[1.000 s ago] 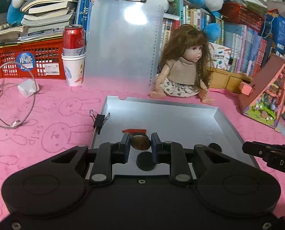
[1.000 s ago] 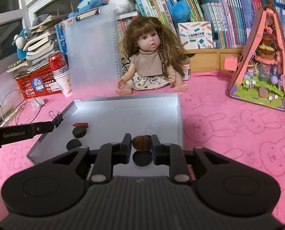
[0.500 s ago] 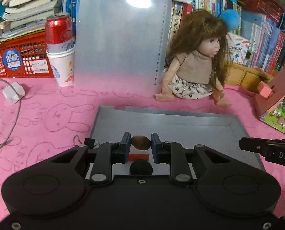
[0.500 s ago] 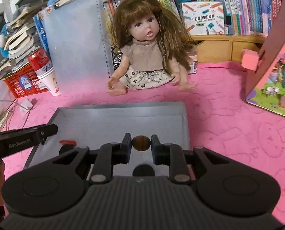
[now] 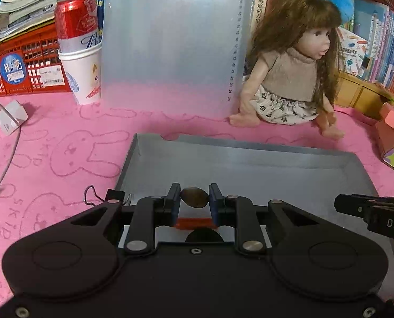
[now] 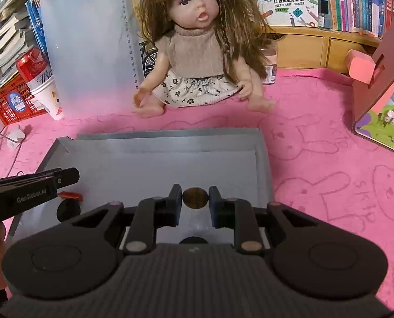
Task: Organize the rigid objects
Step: 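Carry the held brown nuts with both tools over the white tray, then lower the nuts into the tray and open both tools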
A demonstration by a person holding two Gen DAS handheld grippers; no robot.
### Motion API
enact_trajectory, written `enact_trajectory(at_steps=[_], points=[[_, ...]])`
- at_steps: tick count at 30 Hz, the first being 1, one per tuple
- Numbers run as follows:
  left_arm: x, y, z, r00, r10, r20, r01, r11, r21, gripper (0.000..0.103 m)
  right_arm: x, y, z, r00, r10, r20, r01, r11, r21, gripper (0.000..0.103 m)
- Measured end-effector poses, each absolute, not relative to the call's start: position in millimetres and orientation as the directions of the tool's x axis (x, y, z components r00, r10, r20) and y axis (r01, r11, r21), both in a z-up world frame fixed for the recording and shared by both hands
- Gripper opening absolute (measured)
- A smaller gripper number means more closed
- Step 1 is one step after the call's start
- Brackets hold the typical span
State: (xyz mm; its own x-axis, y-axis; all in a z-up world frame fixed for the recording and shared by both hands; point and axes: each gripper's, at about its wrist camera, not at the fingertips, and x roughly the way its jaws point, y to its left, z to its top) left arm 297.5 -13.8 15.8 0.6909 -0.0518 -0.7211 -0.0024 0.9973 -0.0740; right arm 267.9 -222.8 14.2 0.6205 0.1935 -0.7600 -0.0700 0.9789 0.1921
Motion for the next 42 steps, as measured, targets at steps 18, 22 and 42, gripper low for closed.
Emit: enact_trajectory(at_steps=[18,22,42], points=[[301,-20,11,0.692,-0.053,-0.72,0.025,0.998,-0.05,0.021,276,-216,7,0.603,0.171,-0.78,-0.079,0.985,0.155,0.026],[302,-22,9,0.689,-0.055,-0.723,0.032,0.998,-0.045,0.021,277,-215,5,0.598,0.172,-0.783,-0.082,0.985,0.154,0.029],[287,-21,23,0.704,-0.075,-0.707,0.049,0.997,-0.057,0.055,260,-219,21,0.649,0.189,-0.737,-0.083,0.981,0.178,0.067]])
